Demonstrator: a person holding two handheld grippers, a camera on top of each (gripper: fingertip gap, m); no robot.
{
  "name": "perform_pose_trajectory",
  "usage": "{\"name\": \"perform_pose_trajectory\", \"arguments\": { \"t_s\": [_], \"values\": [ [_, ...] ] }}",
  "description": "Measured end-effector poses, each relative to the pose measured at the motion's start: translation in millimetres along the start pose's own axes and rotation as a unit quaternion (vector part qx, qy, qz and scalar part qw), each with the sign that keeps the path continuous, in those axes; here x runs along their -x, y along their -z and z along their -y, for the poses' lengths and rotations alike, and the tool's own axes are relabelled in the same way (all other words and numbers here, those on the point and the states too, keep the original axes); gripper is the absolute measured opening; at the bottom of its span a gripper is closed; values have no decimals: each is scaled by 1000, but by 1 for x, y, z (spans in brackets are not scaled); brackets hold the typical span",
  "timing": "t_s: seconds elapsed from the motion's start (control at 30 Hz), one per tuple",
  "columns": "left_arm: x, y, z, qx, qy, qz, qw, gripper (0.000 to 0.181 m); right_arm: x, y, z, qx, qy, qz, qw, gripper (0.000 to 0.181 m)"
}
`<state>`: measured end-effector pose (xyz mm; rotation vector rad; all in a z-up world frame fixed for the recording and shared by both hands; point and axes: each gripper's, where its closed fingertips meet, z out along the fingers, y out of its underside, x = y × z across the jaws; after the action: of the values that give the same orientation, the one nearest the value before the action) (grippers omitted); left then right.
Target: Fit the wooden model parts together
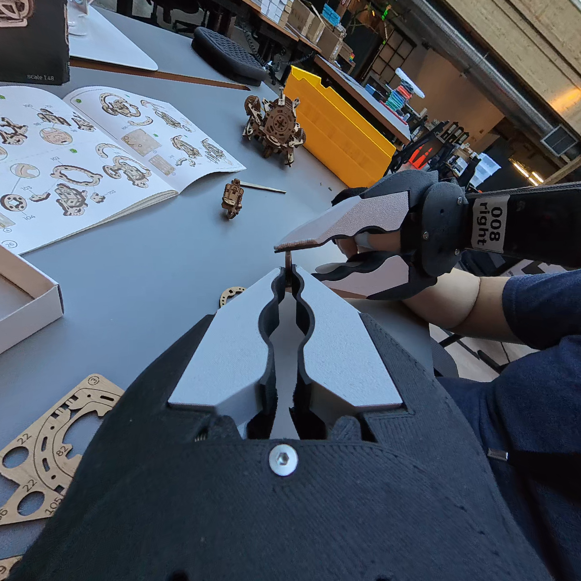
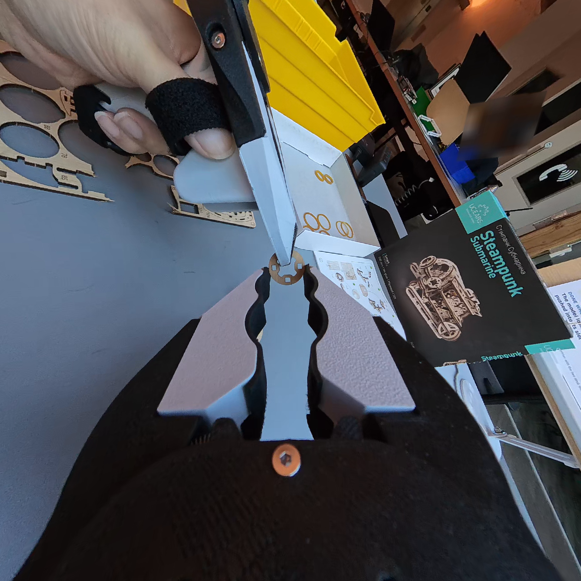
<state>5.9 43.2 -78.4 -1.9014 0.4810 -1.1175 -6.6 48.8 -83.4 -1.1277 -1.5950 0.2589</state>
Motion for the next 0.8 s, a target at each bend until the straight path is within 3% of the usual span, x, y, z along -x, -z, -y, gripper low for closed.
{"name": "perform_pose_trajectory", "arguments": {
  "t_s": [0.2,0.5,0.67,0.8],
  "values": [
    [2,3,0,0,38,-8,999,0,-2,0,1,-8,-15,-1,1000,28],
    [11,4,-2,2,56,9,998,0,2,-3,1,-8,-24,4,1000,19],
    [14,6,0,-3,57,18,998,0,1,0,1,-20,-53,31,998,25],
    [23,13,4,-16,68,31,997,0,-8,2,-40,49,-150,67,985,25]
  ]
}}
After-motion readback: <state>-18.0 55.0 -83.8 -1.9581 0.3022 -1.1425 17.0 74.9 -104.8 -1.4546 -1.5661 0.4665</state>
